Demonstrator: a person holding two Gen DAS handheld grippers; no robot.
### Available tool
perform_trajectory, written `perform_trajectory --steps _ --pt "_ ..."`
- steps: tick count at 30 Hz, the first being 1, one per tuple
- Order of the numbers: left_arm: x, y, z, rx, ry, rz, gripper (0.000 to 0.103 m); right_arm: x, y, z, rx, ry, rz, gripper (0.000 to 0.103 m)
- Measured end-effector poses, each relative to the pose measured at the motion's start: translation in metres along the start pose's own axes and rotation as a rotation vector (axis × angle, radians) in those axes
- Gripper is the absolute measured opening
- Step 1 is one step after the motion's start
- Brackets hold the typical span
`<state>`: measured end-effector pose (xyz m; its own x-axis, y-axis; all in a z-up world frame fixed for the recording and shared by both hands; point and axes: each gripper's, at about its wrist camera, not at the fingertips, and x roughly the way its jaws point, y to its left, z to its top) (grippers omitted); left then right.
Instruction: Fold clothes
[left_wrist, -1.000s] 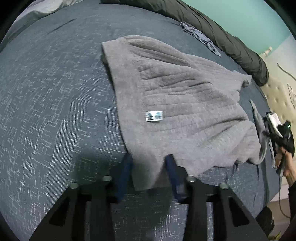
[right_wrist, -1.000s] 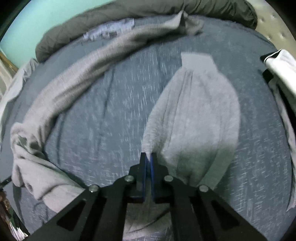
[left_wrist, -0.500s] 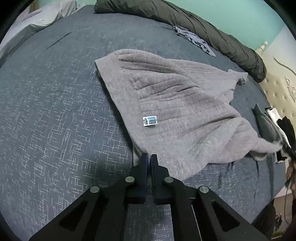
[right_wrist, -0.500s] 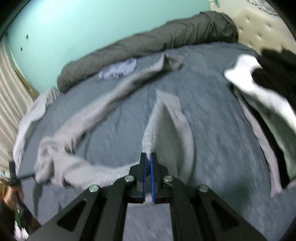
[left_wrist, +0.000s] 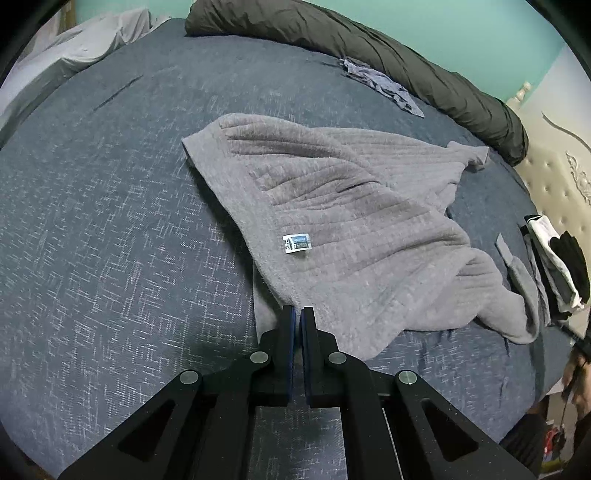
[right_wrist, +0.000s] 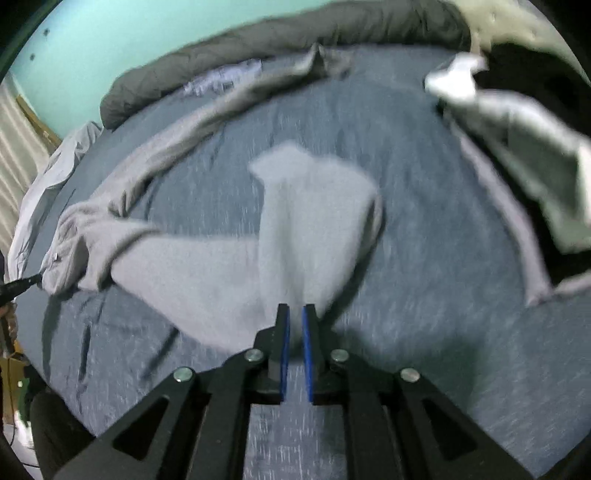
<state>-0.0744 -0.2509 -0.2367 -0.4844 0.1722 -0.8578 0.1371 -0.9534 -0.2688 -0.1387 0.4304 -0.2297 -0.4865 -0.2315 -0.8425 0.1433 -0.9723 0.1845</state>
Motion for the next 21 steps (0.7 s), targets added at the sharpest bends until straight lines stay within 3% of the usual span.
perform_trajectory --steps 1,2,8,13,15,16,21 --pt "0.0 0.0 0.0 0.0 0.0 0.001 0.003 -0.001 0.003 0.009 -0.011 -0.012 -0.014 0.046" --pt "0.001 0.001 0.0 -0.002 0.002 0.002 0.003 0.0 0.008 0.02 -0.017 -0.017 -0.027 0.057" --pt "0.006 0.0 -0.002 -0.006 0.009 0.006 0.003 0.048 0.032 0.057 -0.08 0.069 -0.069 0.057" --pt "0.012 0.004 -0.002 -0.003 0.024 0.014 0.003 0.102 0.044 0.063 -0.156 0.149 -0.163 0.057" --pt "0.013 0.007 -0.002 -0.003 0.03 0.019 0.004 0.115 0.043 0.063 -0.163 0.163 -0.186 0.045" --pt "0.014 0.009 -0.002 -0.003 0.032 0.021 0.004 0.121 0.041 0.063 -0.162 0.169 -0.195 0.03" --pt "0.017 0.01 -0.003 -0.005 0.043 0.032 0.004 0.12 0.033 0.061 -0.167 0.153 -0.215 0.005"
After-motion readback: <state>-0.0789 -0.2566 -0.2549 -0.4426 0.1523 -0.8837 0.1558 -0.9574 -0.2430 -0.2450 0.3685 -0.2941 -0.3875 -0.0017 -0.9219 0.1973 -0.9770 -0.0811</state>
